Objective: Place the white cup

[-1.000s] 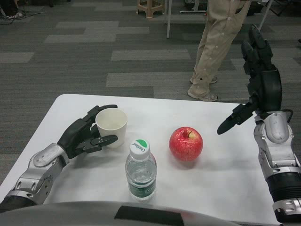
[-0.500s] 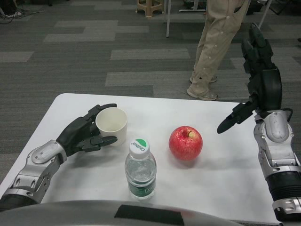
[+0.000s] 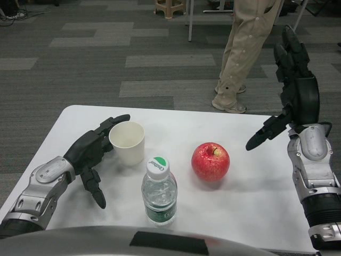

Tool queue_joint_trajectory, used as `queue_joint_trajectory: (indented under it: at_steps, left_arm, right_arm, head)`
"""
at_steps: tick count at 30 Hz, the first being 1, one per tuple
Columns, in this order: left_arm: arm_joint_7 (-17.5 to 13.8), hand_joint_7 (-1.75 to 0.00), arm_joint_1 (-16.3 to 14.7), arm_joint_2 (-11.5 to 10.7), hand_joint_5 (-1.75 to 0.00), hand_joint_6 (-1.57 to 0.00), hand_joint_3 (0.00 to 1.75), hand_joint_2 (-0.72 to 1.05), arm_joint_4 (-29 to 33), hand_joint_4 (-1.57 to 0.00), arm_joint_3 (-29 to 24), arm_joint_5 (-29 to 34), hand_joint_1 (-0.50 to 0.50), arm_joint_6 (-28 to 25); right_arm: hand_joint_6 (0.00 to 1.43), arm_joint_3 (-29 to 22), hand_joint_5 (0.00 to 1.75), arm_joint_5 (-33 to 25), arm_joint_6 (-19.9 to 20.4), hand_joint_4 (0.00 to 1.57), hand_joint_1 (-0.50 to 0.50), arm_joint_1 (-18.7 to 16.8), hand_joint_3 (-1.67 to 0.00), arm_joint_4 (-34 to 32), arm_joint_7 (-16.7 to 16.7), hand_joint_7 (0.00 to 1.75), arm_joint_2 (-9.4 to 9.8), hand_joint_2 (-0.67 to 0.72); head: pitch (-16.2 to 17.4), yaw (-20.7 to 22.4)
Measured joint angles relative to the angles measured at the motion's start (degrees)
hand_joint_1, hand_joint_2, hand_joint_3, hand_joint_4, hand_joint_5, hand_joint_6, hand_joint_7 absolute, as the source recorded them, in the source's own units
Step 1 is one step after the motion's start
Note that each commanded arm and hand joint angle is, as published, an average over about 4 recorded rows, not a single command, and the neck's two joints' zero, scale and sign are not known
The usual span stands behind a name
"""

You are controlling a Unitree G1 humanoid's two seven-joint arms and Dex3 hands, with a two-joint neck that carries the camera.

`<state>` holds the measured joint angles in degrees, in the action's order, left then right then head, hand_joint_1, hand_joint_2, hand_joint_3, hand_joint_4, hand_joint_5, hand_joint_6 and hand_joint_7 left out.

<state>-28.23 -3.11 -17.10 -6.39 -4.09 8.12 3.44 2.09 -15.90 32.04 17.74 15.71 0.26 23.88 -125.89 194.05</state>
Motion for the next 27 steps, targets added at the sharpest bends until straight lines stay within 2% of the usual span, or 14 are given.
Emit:
queue_joint_trajectory:
  at_steps: [8,15,17,20,22,27]
  left_arm:
    - [0.0,-0.21,-0.1,0.9,-0.62,0.0,0.09,-0.55,0.0,0.0,-0.8,0.1,-0.5,-0.1]
    - [-0.2,-0.21,-0.7,2.5,-0.62,0.0,0.09,-0.55,-0.1,0.0,-5.0,-0.1,-0.5,-0.5]
    - [-0.2,-0.21,-0.7,2.2,-0.62,0.0,0.09,-0.55,-0.1,0.0,-6.3,-0.2,-0.5,-0.6]
    - [-0.1,-0.21,-0.2,0.6,-0.62,0.0,0.09,-0.48,0.4,0.0,-9.7,0.1,-0.5,-0.9]
    - [0.2,-0.21,0.3,-0.4,-0.59,0.0,0.09,-0.44,2.5,0.0,-12.7,0.3,-0.5,-1.6]
    - [0.5,-0.21,0.4,-1.1,-0.51,0.0,0.09,-0.37,9.9,0.0,-17.9,0.2,-0.5,-6.8]
  right_arm:
    - [0.0,0.0,0.0,0.0,0.0,0.0,-0.42,0.0,0.0,0.0,0.0,0.0,0.0,0.72]
    - [0.0,0.0,0.0,-0.1,0.0,0.0,-0.42,0.0,0.0,-0.1,0.0,0.0,0.01,0.72]
    - [0.0,0.0,0.0,-0.1,0.0,0.0,-0.42,0.0,0.0,-0.1,0.0,0.0,0.03,0.72]
    - [0.0,0.0,0.0,-0.1,0.0,0.0,-0.42,0.0,0.0,-0.1,0.0,0.0,0.1,0.72]
    - [0.0,0.0,0.0,-0.1,0.0,0.0,-0.42,0.0,0.0,-0.1,0.0,0.0,0.17,0.72]
    - [0.0,0.1,0.0,-0.1,0.1,0.0,-0.42,0.0,0.0,0.0,0.0,0.0,0.21,0.72]
  head:
    - [0.0,0.3]
    - [-0.1,0.4]
    - [-0.2,0.4]
    - [-0.4,0.4]
    - [-0.4,0.4]
    - [-0.5,0.8]
